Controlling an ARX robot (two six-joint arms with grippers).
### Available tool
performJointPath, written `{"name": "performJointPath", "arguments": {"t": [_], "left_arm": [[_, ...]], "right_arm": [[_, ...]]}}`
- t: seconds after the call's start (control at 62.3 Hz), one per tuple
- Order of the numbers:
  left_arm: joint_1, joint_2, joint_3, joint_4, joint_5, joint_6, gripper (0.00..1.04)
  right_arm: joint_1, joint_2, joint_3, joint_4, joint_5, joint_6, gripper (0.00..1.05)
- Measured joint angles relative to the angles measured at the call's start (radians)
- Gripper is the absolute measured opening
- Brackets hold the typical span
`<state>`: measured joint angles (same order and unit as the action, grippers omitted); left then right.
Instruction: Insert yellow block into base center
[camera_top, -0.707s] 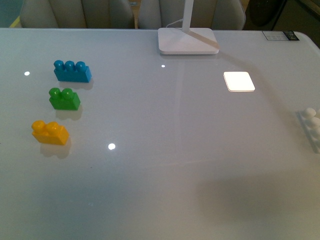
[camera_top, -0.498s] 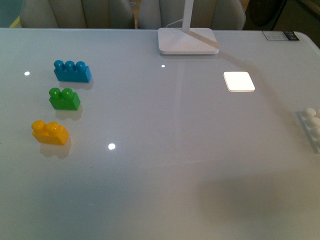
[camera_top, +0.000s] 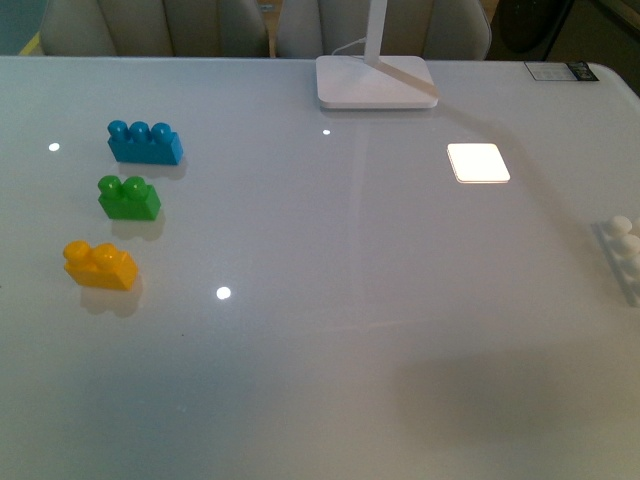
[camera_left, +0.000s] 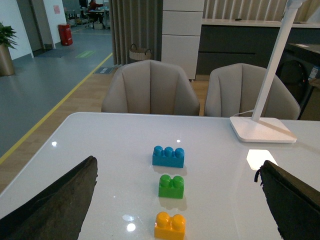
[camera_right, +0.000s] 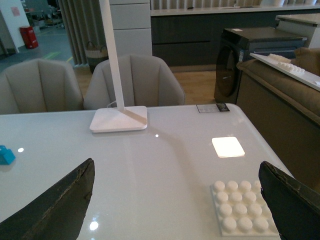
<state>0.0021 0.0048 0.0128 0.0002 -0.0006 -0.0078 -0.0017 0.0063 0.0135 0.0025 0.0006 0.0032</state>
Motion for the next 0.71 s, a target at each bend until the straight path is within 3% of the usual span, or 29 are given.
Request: {"name": "performJointPath", "arguments": {"t": [0.096, 0.161, 0.193, 0.273, 0.353, 0.482, 0.578, 0.707], "left_arm": [[0.000, 0.000, 0.000, 0.000, 0.000, 0.000, 0.97], [0.000, 0.000, 0.000, 0.000, 0.000, 0.000, 0.97], [0.000, 0.000, 0.000, 0.000, 0.000, 0.000, 0.97], [0.000, 0.000, 0.000, 0.000, 0.000, 0.000, 0.97], [0.000, 0.000, 0.000, 0.000, 0.000, 0.000, 0.97], [0.000, 0.000, 0.000, 0.000, 0.000, 0.000, 0.97], [0.000, 0.000, 0.000, 0.000, 0.000, 0.000, 0.97], [0.000, 0.000, 0.000, 0.000, 0.001, 0.000, 0.97]], "right_arm": [[0.000, 0.000, 0.000, 0.000, 0.001, 0.000, 0.96], [0.013, 0.095, 0.061, -0.148, 0.118, 0.088, 0.96], [-0.012, 0.172, 0.090, -0.179, 0.128, 0.118, 0.96], [-0.135, 0.378, 0.132, -0.098, 0.022, 0.135, 0.96], [-0.307, 0.610, 0.171, 0.097, -0.147, 0.093, 0.96], [-0.509, 0.990, 0.262, 0.386, -0.337, -0.018, 0.96], [-0.589, 1.261, 0.351, 0.515, -0.439, -0.096, 0.96], [-0.620, 1.543, 0.467, 0.566, -0.529, -0.191, 0.96]]}}
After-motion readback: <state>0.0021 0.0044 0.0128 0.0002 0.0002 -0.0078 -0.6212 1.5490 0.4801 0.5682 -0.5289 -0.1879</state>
